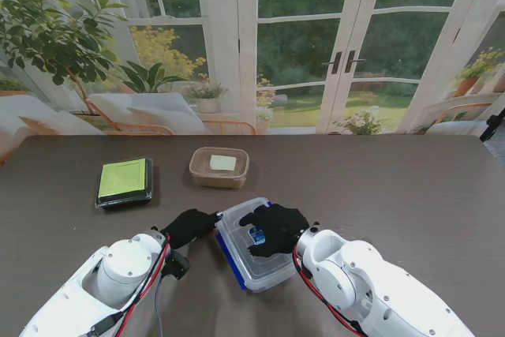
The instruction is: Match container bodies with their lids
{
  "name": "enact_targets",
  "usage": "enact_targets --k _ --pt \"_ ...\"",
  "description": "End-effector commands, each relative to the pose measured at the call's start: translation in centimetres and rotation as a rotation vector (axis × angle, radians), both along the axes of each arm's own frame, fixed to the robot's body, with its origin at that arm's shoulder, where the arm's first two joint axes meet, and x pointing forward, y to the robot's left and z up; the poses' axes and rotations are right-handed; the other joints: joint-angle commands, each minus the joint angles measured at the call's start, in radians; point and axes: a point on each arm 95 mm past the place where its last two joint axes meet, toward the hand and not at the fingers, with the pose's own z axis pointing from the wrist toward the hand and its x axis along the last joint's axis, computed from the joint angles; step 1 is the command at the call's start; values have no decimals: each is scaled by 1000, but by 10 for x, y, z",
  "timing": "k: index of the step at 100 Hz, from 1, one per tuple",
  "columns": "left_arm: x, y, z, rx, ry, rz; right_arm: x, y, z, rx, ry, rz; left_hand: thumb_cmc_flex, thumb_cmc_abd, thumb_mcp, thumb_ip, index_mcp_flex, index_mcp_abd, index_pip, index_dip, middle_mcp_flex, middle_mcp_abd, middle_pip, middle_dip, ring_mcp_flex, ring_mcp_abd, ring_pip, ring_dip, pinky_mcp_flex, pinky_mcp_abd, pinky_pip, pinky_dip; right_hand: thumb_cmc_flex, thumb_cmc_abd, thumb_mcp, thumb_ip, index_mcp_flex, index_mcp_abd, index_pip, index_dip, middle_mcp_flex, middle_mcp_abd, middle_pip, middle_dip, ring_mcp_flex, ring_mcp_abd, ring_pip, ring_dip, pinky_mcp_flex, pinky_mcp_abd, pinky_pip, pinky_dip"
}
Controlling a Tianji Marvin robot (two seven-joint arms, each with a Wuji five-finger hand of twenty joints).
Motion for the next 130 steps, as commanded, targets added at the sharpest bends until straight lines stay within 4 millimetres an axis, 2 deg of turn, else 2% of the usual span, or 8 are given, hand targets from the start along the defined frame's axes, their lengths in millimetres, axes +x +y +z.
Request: enact_targets --k 1,11,20,22,32,46,66,130 --pt "-16 -5 -23 10 97 -36 -13 0 -26 -34 82 11 -35 40 -4 -7 44 24 19 18 34 71 3 12 61 152 76 29 127 223 135 89 -20 29 -71 32 -7 -4 9 16 -25 0 16 -8 84 -89 133 46 -588 -93 17 21" --pt "-17 -6 -22 8 113 -37 -12 0 -26 -35 82 11 -36 46 -3 -7 81 34 33 38 56 83 7 15 84 172 156 86 110 222 336 234 -20 29 -72 32 -8 -5 9 16 -25 0 16 -7 84 -90 133 46 -588 -93 17 21" --pt "-18 -6 -21 13 128 -40 -13 0 -26 -35 83 12 -40 48 -5 -8 98 44 39 51 84 93 12 19 111 186 234 126 43 216 722 88 -20 29 -72 32 -8 -4 9 16 -25 0 17 -7 84 -91 133 46 -589 -94 17 21" --pt "-18 -6 -20 15 135 -42 -13 0 -26 -35 83 12 -42 50 -5 -8 99 45 40 51 90 97 13 21 118 188 253 133 39 219 795 25 -20 30 -72 32 -8 -3 9 16 -25 -1 17 -7 84 -89 133 46 -588 -94 17 21" --pt "-19 -6 -19 25 173 -56 -13 1 -26 -36 85 14 -47 56 -6 -8 89 56 32 44 99 106 13 17 130 196 309 151 49 222 929 -45 -21 30 -73 32 -8 -4 10 16 -26 -1 17 -7 83 -90 133 45 -588 -95 17 22" --pt "-20 -6 -20 35 207 -70 -13 1 -26 -35 85 15 -49 62 -5 -8 61 58 17 37 97 107 12 15 125 193 326 157 48 216 952 -54 -21 31 -74 32 -8 -4 10 16 -26 1 17 -7 84 -91 133 46 -588 -94 17 22" --pt "-21 -6 -20 17 236 -73 -13 1 -27 -38 87 15 -44 66 -5 -8 103 46 45 49 102 108 15 16 120 197 323 151 39 217 949 -71 -20 30 -74 33 -8 -5 11 16 -27 -1 17 -8 82 -92 133 45 -589 -95 17 21" --pt "-34 2 -9 -106 168 42 -15 2 -29 -38 99 17 -19 62 -5 -9 170 40 209 260 129 100 14 3 129 196 182 53 22 245 787 -182 -19 33 -76 33 -10 -4 8 15 -31 1 16 -8 80 -90 132 45 -589 -96 17 21"
